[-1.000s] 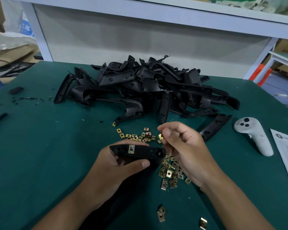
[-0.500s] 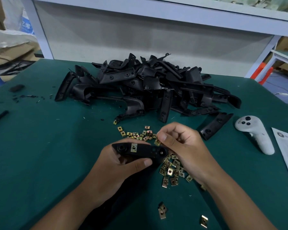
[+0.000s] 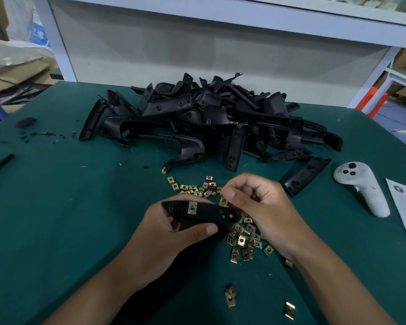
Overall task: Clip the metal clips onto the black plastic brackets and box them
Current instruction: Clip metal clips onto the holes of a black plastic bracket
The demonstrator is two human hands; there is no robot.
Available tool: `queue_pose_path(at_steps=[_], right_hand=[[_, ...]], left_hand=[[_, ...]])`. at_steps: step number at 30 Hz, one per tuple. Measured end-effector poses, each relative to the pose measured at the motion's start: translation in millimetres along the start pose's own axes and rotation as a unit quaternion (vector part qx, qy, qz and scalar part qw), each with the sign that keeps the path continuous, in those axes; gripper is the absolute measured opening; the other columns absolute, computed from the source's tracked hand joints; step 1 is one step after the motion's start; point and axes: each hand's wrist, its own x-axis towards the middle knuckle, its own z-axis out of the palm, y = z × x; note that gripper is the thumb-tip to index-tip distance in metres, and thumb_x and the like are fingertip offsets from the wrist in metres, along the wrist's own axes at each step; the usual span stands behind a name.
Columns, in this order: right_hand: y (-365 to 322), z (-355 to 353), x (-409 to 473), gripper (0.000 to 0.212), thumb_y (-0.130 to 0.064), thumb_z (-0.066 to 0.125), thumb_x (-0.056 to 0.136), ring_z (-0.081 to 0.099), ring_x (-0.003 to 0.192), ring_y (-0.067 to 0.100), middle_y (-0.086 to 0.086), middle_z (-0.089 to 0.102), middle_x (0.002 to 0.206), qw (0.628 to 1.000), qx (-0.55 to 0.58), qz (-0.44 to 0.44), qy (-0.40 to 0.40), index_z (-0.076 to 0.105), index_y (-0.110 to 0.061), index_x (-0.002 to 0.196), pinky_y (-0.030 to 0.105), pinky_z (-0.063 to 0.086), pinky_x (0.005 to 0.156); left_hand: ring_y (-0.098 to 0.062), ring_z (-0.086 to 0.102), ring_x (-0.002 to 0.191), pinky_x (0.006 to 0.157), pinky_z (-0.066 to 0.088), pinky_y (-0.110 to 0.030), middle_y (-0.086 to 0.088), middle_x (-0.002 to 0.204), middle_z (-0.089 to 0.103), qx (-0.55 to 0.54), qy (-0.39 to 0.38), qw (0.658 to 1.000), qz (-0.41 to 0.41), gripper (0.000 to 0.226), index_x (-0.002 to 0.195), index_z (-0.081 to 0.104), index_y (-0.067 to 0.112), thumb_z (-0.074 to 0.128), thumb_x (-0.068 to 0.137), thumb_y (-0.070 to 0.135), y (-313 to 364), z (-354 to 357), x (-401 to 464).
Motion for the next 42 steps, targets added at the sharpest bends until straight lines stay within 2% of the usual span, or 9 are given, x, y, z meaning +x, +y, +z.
queue_pose_path(at_steps=[8,13,21,32,34,36,38,40,42], right_hand=[[-1.9,-4.2,-0.1,0.012,-0.037,0.069,0.089,0.055,0.066,0.007,-0.012,0.061,0.068,0.999,-0.029,0.007,-0.019,0.074,-0.027,0.086,0.02,0.047,0.064],[-2.3,-2.8,-1.3,0.015,-0.037,0.066,0.092,0.056,0.065,0.001,-0.017,0.063,0.067,0.997,-0.05,0.013,-0.053,0.073,-0.026,0.085,0.013,0.046,0.063],[-2.5,-4.0,-0.6,0.012,-0.038,0.07,0.087,0.059,0.07,0.011,-0.007,0.066,0.071,0.999,-0.024,0.019,-0.024,0.074,-0.027,0.086,0.022,0.049,0.067],[-8.0,-7.7,-2.3,0.01,-0.035,0.071,0.089,0.065,0.07,0.001,-0.01,0.073,0.076,0.996,-0.059,0.011,-0.06,0.075,-0.027,0.085,0.013,0.049,0.067],[-9.5,-9.8,-3.6,0.015,-0.043,0.068,0.09,0.066,0.071,0.002,-0.01,0.074,0.078,0.995,-0.072,0.01,-0.062,0.077,-0.031,0.085,0.016,0.05,0.066],[-9.0,-11.2,-4.5,0.035,-0.067,0.062,0.087,0.067,0.076,0.011,-0.005,0.074,0.084,0.993,-0.096,0.009,-0.064,0.078,-0.036,0.091,0.029,0.052,0.07],[-8.8,-9.7,-5.2,0.045,-0.075,0.061,0.081,0.067,0.08,0.009,-0.005,0.075,0.09,0.995,-0.072,0.005,-0.072,0.078,-0.036,0.095,0.022,0.051,0.073],[-7.0,-7.7,-5.0,0.039,-0.067,0.07,0.08,0.066,0.085,0.003,-0.009,0.073,0.096,0.995,-0.034,-0.003,-0.091,0.078,-0.033,0.098,0.015,0.049,0.075],[-4.5,-7.0,-4.1,0.029,-0.053,0.08,0.078,0.064,0.089,0.005,-0.011,0.067,0.107,0.995,-0.036,-0.015,-0.097,0.078,-0.034,0.099,0.022,0.051,0.077]], left_hand=[[-0.014,0.073,0.086,0.075,0.054,-0.016,-0.008,0.091,0.078,0.015,-0.006,1.0,0.002,0.023,0.092,0.078,0.011,0.083,0.07,0.011,-0.6,-0.1,0.2],[-0.014,0.072,0.085,0.074,0.053,-0.017,-0.009,0.09,0.077,0.015,-0.017,1.0,-0.007,0.025,0.094,0.075,0.005,0.083,0.071,0.009,-1.5,-2.3,1.1],[-0.01,0.071,0.083,0.072,0.054,-0.017,-0.001,0.086,0.075,0.021,-0.037,0.999,-0.01,0.019,0.09,0.077,0.015,0.085,0.073,0.015,-4.6,-4.0,1.5],[-0.007,0.069,0.081,0.072,0.053,-0.016,0.002,0.084,0.075,0.026,-0.043,0.999,-0.007,0.018,0.089,0.076,0.015,0.085,0.073,0.015,-6.8,-4.6,1.1],[-0.007,0.069,0.08,0.071,0.053,-0.016,0.003,0.083,0.075,0.021,-0.038,0.999,-0.005,0.018,0.087,0.076,0.014,0.084,0.071,0.016,-6.7,-4.2,0.8],[-0.006,0.07,0.08,0.071,0.053,-0.015,0.003,0.083,0.075,0.011,-0.03,0.999,0.001,0.017,0.086,0.077,0.016,0.083,0.07,0.015,-6.5,-4.3,1.7],[-0.008,0.071,0.081,0.072,0.053,-0.015,0.002,0.083,0.075,-0.007,-0.018,1.0,0.01,0.017,0.086,0.076,0.013,0.083,0.07,0.014,-6.4,-5.0,2.7],[-0.008,0.071,0.081,0.072,0.053,-0.015,0.0,0.084,0.076,-0.026,0.001,0.999,0.022,0.018,0.088,0.075,0.009,0.082,0.071,0.01,-6.7,-6.1,3.1],[-0.008,0.071,0.083,0.073,0.053,-0.016,-0.001,0.086,0.077,-0.026,0.011,0.999,0.032,0.019,0.089,0.076,0.011,0.082,0.071,0.011,-6.7,-6.0,2.7]])
